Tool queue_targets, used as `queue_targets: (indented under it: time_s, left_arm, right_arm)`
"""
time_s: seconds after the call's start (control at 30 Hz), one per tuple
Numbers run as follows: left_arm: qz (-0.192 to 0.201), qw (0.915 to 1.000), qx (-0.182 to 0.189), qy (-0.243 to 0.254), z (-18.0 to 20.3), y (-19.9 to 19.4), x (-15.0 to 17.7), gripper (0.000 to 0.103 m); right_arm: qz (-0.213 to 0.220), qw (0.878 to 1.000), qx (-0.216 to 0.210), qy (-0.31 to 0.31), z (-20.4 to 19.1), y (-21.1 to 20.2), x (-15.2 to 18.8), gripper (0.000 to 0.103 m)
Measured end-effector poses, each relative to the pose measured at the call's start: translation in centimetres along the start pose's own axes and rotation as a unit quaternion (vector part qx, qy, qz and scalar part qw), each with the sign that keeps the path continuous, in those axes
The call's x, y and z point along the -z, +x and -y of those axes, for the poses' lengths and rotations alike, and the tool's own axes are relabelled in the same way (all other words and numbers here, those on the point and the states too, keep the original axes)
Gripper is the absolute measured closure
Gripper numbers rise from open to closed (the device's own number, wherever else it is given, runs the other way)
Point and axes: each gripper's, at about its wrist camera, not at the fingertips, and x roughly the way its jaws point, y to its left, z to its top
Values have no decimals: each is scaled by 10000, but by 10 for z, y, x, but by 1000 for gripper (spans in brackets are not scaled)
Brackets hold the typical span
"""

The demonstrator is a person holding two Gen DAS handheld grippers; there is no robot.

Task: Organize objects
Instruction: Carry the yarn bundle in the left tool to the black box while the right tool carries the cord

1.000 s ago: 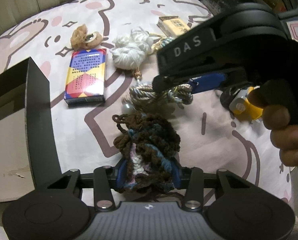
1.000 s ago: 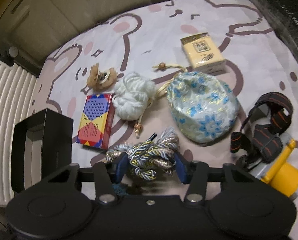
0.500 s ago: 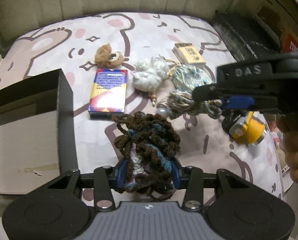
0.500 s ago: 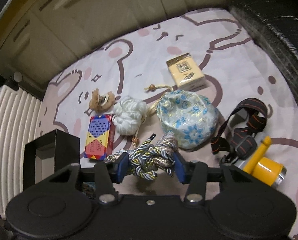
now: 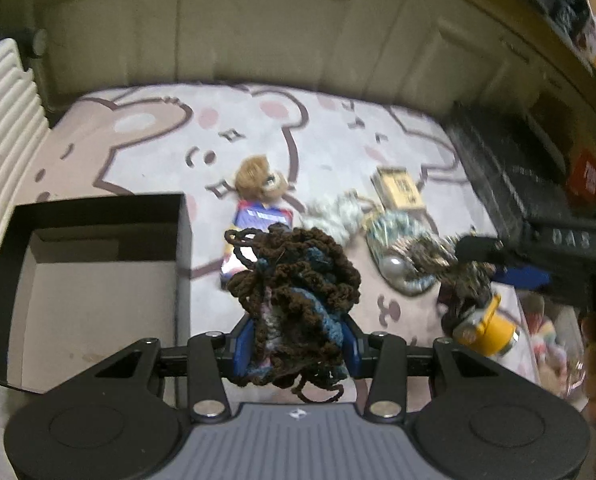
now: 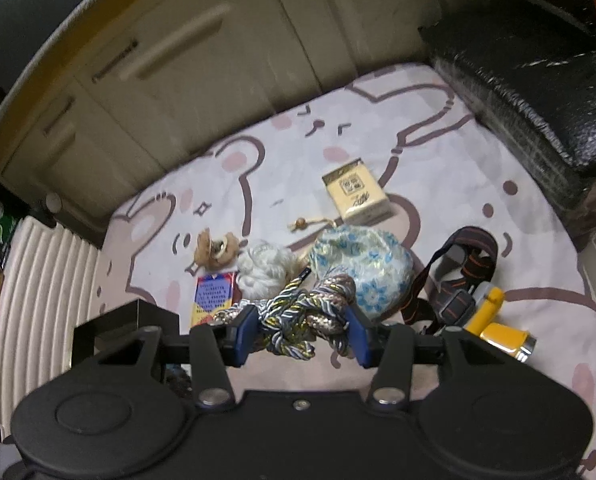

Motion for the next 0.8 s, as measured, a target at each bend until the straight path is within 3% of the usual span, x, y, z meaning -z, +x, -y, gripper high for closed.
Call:
queue_targets:
  time_s: [0.3,0.8]
  left_arm:
    - [490,9983,-59,-305,-15,-23,-10,58]
    - [889,9937,-452,-511,-52,-46,-18,58]
  right_arm:
    - [440,9986,-54,285,4,-21,-2,55]
    - [385,9985,-24,400,-15,-15,1,55]
